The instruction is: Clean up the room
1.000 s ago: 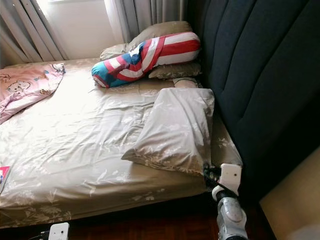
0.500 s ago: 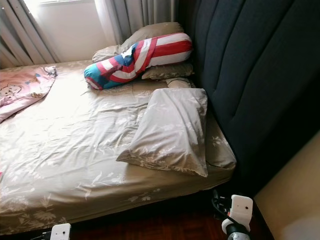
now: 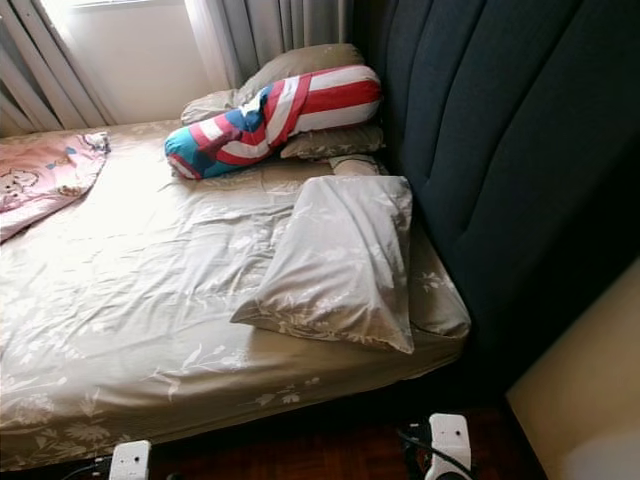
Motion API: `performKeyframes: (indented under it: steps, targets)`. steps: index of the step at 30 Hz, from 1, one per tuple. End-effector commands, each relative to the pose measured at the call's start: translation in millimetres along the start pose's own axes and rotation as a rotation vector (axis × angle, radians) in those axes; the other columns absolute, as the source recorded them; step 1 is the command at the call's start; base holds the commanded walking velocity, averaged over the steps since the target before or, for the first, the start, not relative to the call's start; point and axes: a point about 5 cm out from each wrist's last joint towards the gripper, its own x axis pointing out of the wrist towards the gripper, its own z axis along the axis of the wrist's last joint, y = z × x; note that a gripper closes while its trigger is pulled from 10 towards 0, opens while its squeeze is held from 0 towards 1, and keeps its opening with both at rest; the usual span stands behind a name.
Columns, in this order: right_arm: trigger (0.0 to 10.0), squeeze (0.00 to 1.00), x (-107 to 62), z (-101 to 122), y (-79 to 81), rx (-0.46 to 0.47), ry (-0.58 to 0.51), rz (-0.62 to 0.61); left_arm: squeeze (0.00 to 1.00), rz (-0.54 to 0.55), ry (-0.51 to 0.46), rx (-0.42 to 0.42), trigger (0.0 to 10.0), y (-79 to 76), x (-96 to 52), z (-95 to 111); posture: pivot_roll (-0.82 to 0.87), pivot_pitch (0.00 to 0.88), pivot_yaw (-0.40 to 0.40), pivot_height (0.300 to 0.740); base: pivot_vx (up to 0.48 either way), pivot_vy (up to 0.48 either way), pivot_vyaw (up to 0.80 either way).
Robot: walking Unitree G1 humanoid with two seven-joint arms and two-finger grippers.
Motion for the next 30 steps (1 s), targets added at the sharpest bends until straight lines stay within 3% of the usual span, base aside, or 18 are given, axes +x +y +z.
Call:
performKeyframes:
  steps: [1, 5, 13, 17, 22, 27, 30]
  targets:
    - [10.0, 0.0, 1.3, 1, 0.6, -0.01, 0.02, 0.007, 0.0, 0.013, 0.011, -0.021, 10.0, 0.3, -0.2, -2, -0.09, 0.0, -0.004, 0.74, 0.0, 0.0, 0.0]
    - [10.0, 0.0, 1.3, 0, -5.2, -0.016, 0.045, 0.001, 0.0, 0.021, 0.013, -0.036, 10.0, -1.0, -0.2, -2, -0.09, 0.0, -0.019, 0.74, 0.0, 0.0, 0.0]
    - [10.0, 0.0, -7.3, -12, -35.4, -0.029, 0.113, -0.04, 0.0, 0.044, 0.022, -0.056, 10.0, 1.7, -2.5, -8, -0.06, 0.0, -0.035, 0.74, 0.0, 0.0, 0.0]
    - [10.0, 0.0, -9.1, -15, -38.7, -0.03, 0.123, -0.043, 0.0, 0.054, 0.022, -0.059, 10.0, 4.9, -3.2, -9, -0.05, 0.0, -0.03, 0.74, 0.0, 0.0, 0.0]
    - [10.0, 0.0, -9.7, -20, -31.2, -0.014, 0.132, -0.028, 0.0, 0.059, 0.027, -0.05, 10.0, 7.3, -3.7, -11, -0.07, 0.0, -0.016, 0.74, 0.0, 0.0, 0.0]
    - [10.0, 0.0, -5.5, -22, -4.6, -0.033, 0.14, 0.003, 0.0, 0.049, 0.024, -0.037, 10.0, 5.2, -2.3, -7, -0.07, 0.0, -0.003, 0.74, 0.0, 0.0, 0.13]
    - [10.0, 0.0, -4.9, -22, -0.6, -0.033, 0.143, 0.006, 0.0, 0.046, 0.017, -0.035, 10.0, 4.6, -1.4, -5, -0.07, 0.0, -0.001, 0.74, 0.0, 0.0, 0.75]
